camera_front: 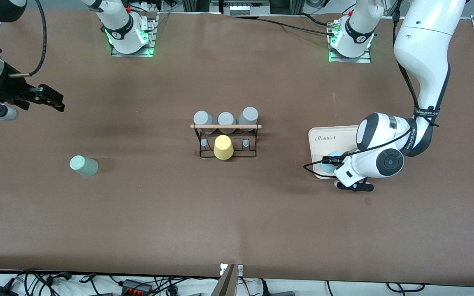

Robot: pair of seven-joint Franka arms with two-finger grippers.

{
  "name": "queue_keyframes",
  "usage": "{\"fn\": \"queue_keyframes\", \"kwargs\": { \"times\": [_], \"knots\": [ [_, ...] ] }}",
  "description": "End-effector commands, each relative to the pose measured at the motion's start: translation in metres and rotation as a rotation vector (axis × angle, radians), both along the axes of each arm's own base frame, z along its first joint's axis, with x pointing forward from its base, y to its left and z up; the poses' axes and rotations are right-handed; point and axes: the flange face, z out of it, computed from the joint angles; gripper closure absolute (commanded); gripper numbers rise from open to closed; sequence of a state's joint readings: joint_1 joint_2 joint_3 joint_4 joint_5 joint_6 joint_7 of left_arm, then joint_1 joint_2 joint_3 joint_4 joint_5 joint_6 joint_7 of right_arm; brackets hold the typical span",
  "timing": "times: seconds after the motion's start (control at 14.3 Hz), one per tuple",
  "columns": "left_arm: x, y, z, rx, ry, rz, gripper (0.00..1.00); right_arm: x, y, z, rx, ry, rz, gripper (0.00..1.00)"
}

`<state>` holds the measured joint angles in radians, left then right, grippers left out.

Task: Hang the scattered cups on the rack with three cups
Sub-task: 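Grasp the blue cup with the left gripper while the right gripper reaches the mint cup, then carry the blue cup to the rack while the right gripper grasps the mint cup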

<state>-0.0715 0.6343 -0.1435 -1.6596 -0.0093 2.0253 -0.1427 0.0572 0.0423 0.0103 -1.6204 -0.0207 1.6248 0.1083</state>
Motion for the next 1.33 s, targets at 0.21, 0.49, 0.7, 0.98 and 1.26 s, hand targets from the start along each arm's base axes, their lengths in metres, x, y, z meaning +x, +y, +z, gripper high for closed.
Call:
{"fn": "queue_keyframes", "kwargs": {
  "times": [0.21, 0.49, 0.7, 0.98, 1.26],
  "knots": [
    [-0.004, -0.003, 0.007, 0.014, -0.023, -0.011, 0.55, 0.014, -0.01, -0.033, -0.005, 0.067, 0.038, 0.0],
    [-0.004, -0.017, 0.016, 0.01, -0.027, -0.051, 0.89, 0.04, -0.024, -0.091, -0.053, 0.12, 0.066, 0.0],
    [0.002, -0.048, 0.06, -0.036, -0.053, -0.136, 0.97, 0.05, -0.026, -0.118, -0.056, 0.137, 0.065, 0.0],
    [0.011, -0.107, 0.125, -0.103, -0.082, -0.07, 0.99, 0.061, -0.045, -0.146, -0.095, 0.141, 0.057, 0.0],
    [0.005, -0.181, 0.167, -0.231, -0.074, 0.119, 0.98, 0.081, -0.067, -0.212, -0.089, 0.141, 0.058, 0.0]
  ]
}}
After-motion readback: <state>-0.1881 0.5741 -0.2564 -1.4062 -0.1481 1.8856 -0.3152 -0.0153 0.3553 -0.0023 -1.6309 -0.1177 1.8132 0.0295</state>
